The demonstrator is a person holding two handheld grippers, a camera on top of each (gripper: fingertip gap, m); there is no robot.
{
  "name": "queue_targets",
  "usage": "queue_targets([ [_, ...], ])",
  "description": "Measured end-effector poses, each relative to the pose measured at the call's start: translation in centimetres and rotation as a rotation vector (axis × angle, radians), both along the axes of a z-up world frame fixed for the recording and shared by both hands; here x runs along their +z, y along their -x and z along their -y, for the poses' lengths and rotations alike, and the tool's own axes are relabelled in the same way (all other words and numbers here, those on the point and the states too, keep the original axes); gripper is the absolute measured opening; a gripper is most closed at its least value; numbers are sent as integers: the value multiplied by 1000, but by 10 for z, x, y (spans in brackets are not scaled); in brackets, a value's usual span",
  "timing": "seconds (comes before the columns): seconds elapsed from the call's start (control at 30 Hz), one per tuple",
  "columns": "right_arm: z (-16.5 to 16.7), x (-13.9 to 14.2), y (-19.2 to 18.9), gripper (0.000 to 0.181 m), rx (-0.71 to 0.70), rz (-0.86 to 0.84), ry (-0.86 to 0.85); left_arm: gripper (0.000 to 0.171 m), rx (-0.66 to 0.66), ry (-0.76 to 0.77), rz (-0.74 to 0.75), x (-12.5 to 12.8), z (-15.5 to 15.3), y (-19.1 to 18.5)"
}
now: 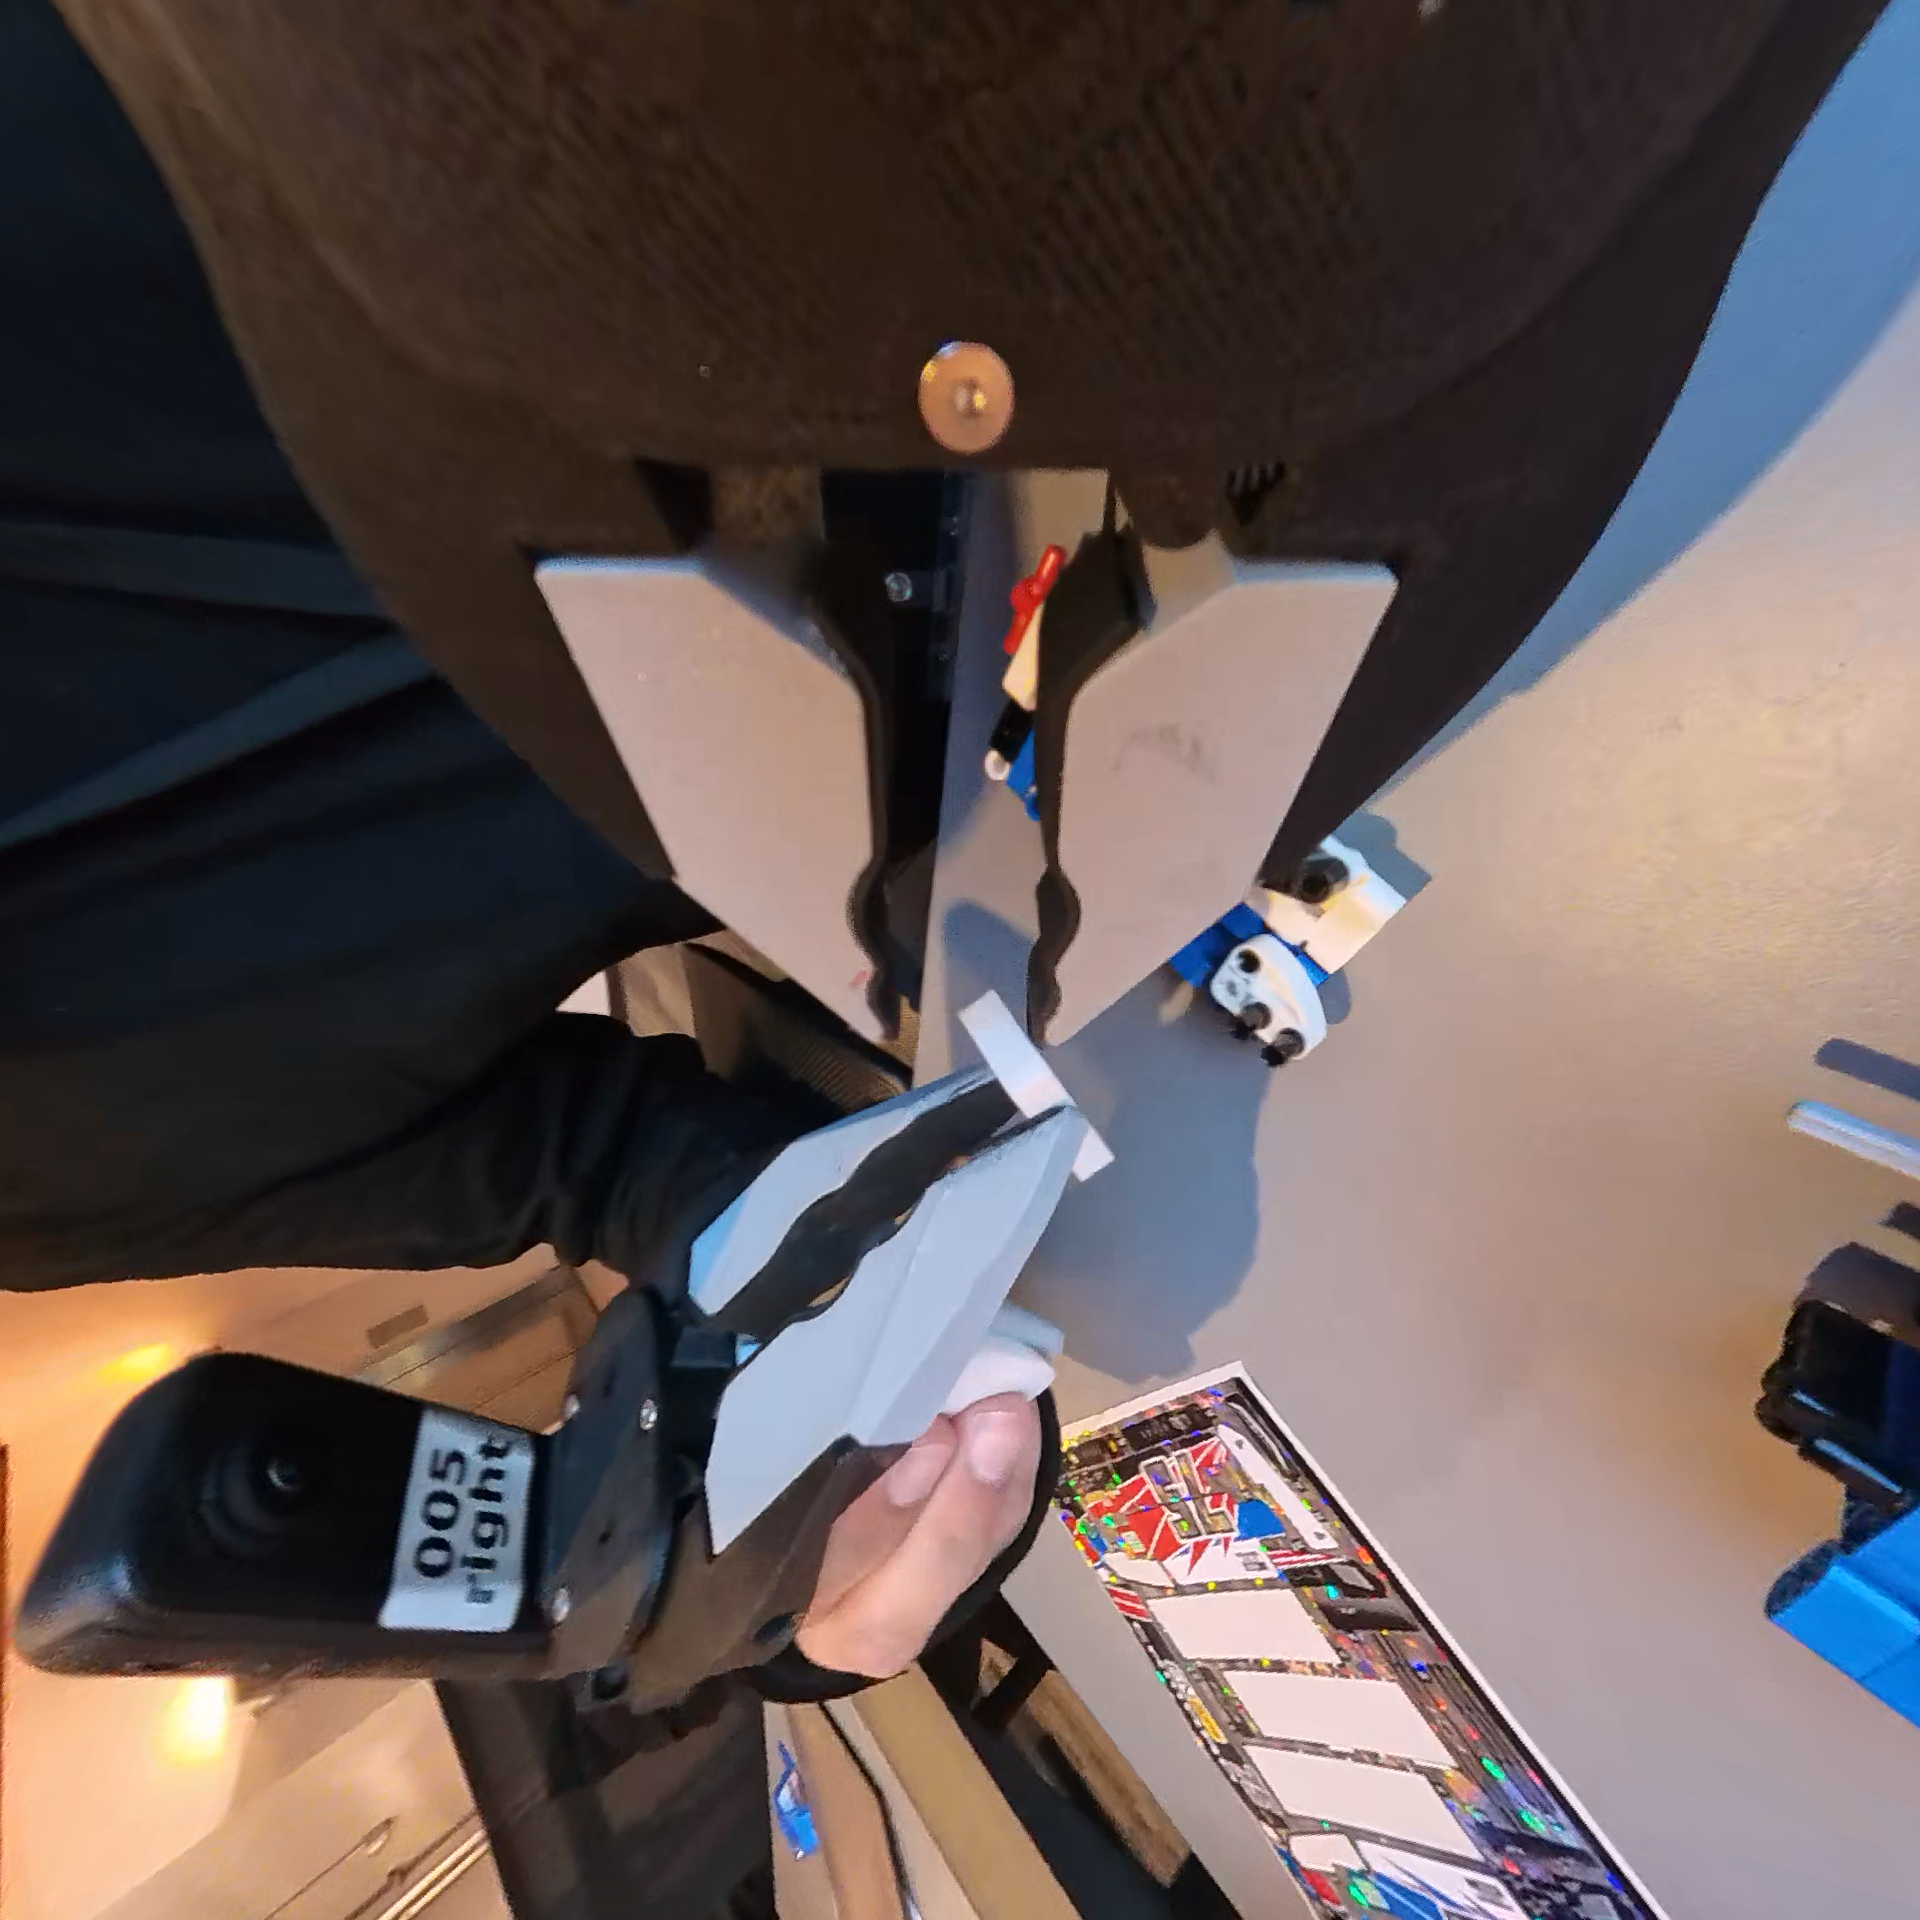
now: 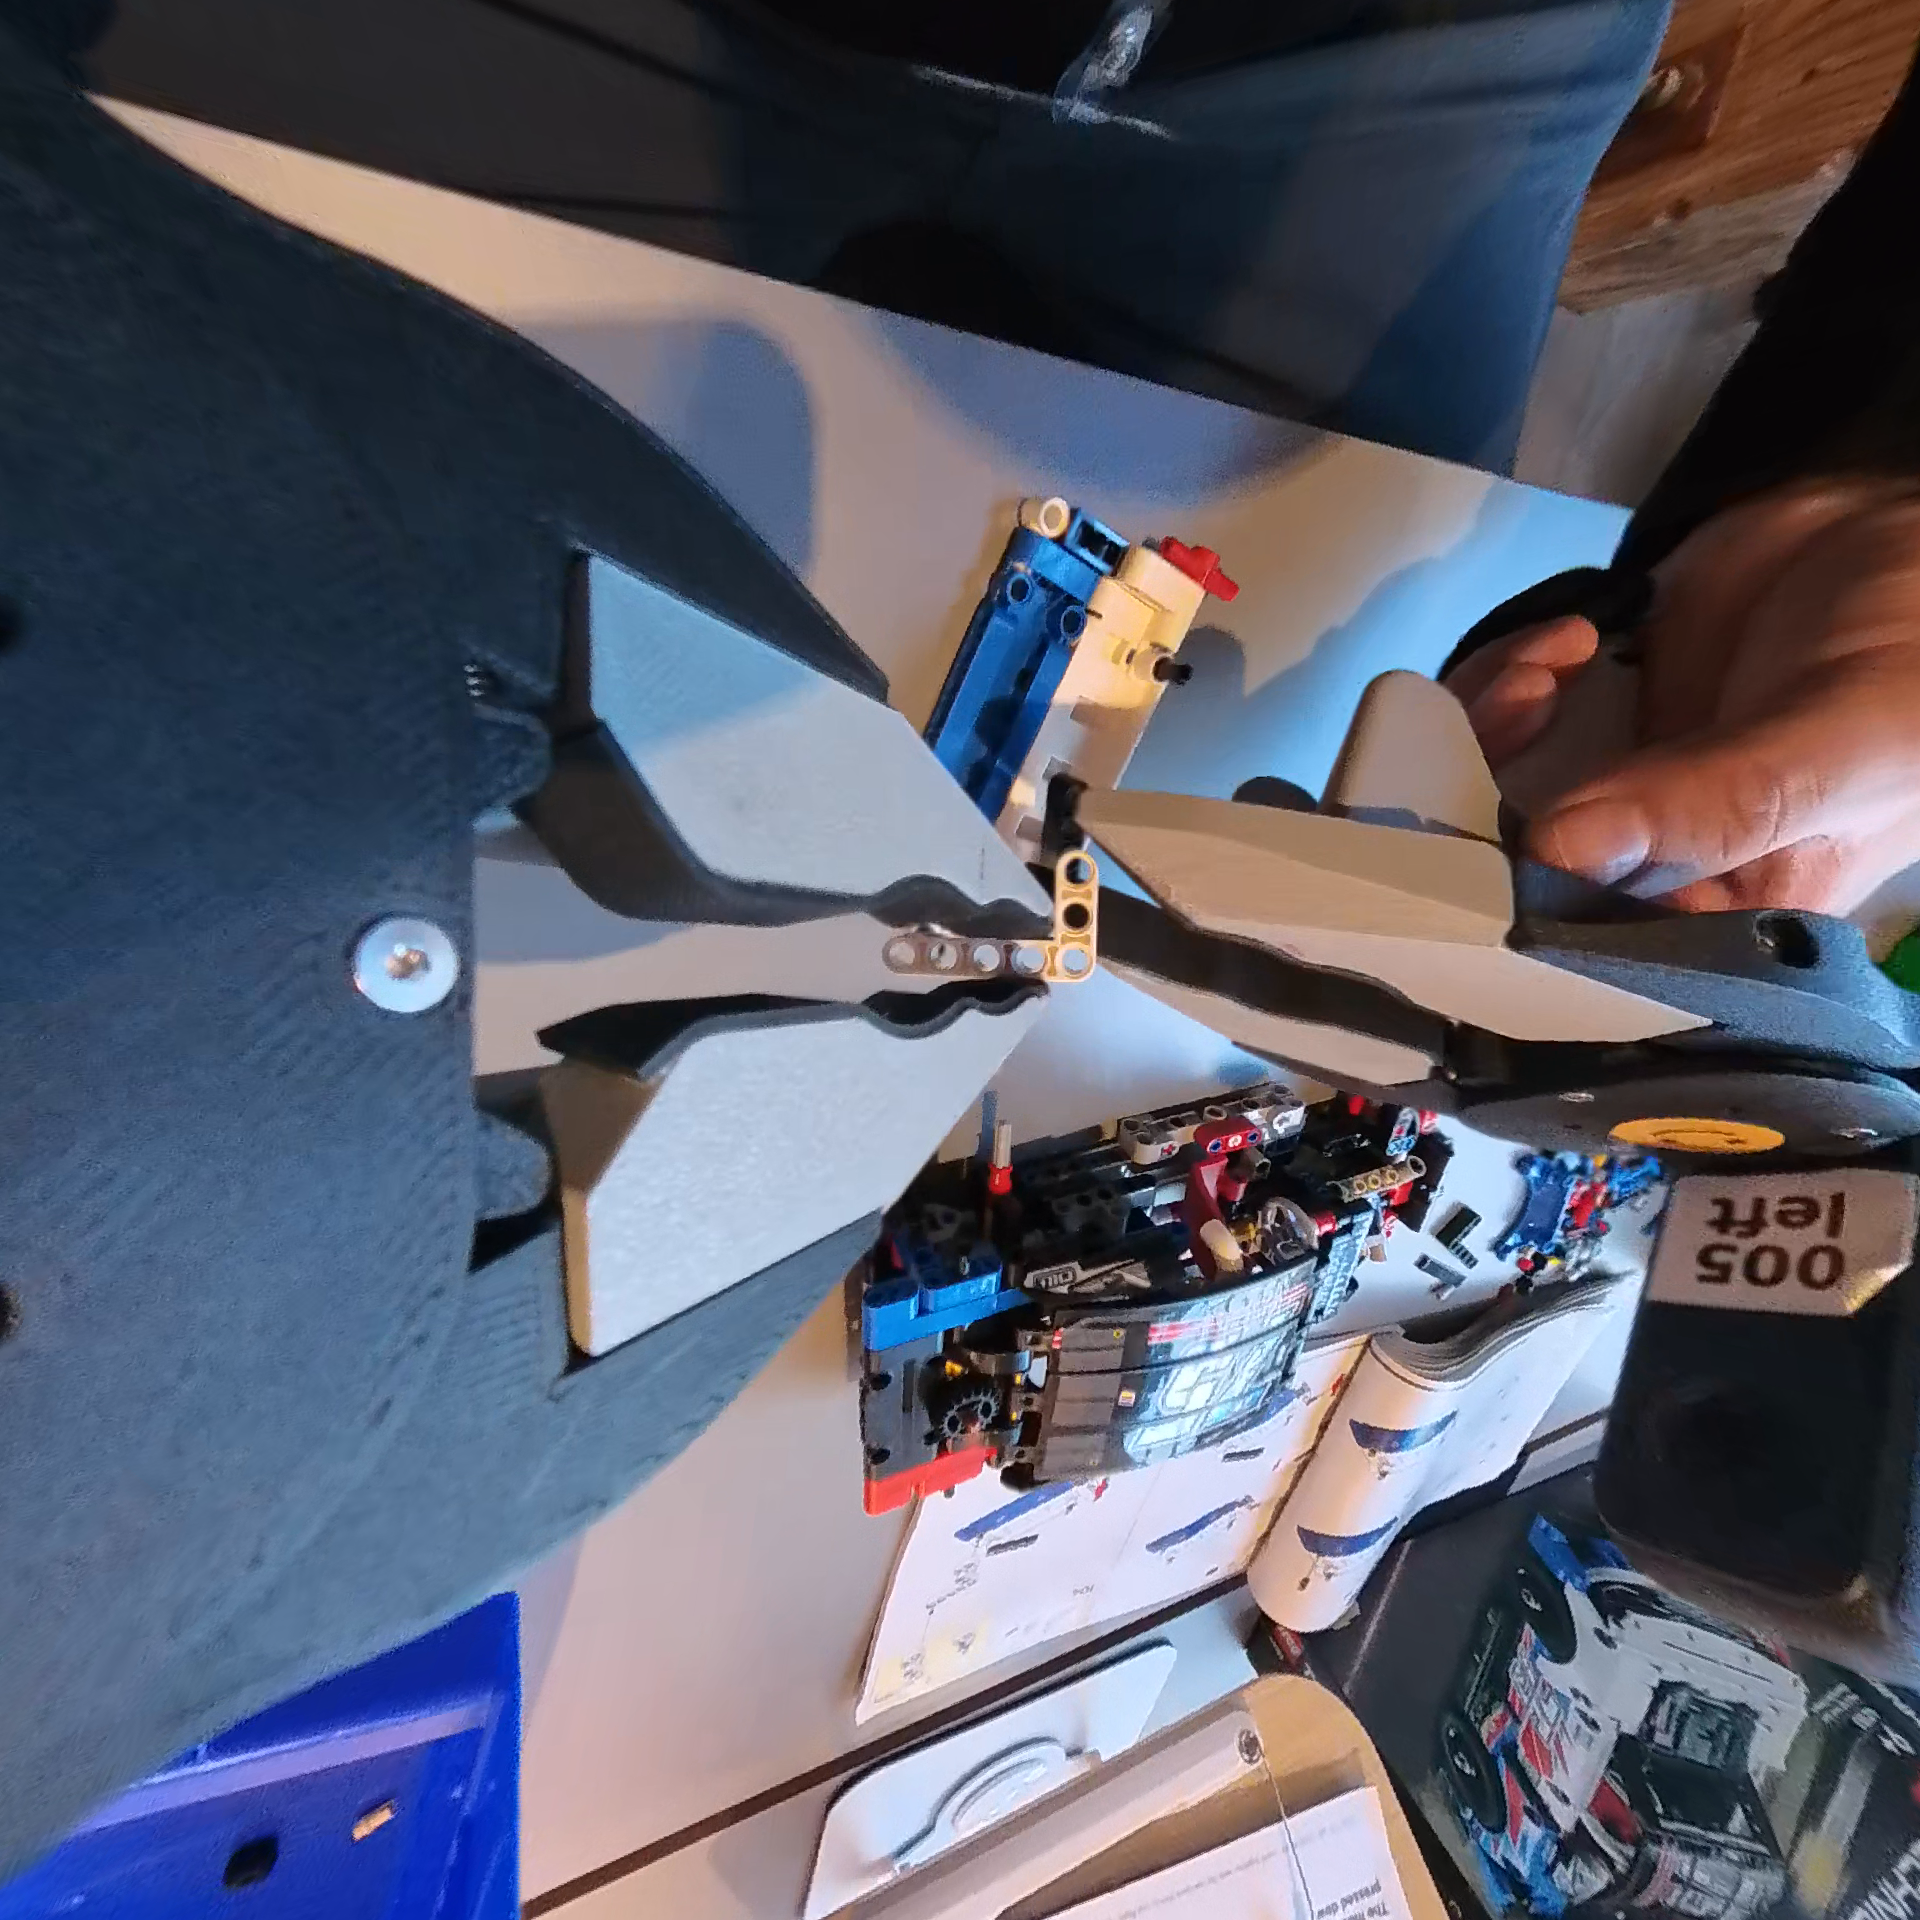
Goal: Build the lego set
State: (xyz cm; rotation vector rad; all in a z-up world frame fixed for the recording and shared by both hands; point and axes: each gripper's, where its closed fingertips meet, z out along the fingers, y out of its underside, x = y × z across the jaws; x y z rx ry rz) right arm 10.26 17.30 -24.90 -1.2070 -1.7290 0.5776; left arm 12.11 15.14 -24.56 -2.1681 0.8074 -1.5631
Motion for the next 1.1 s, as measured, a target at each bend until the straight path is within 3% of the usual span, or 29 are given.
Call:
queue_targets([
  [0.07, 0, 0, 0, 5, 4, -5, 0, 10, 9, -10, -18, -4, -3, 1],
  [0.43, -18, -6, 3, 5, 16, 10, 54, 10, 0, 53, 49, -8, -21, 4],
  [0.67, -26, -4, 8, 6, 9, -58, 207, 9, 34, 23, 71, -7, -30, 9],
  [1.1, -39, 13, 5, 21, -100, -168, 132, 7, 117, 78, 210, 8, -41, 10],
])
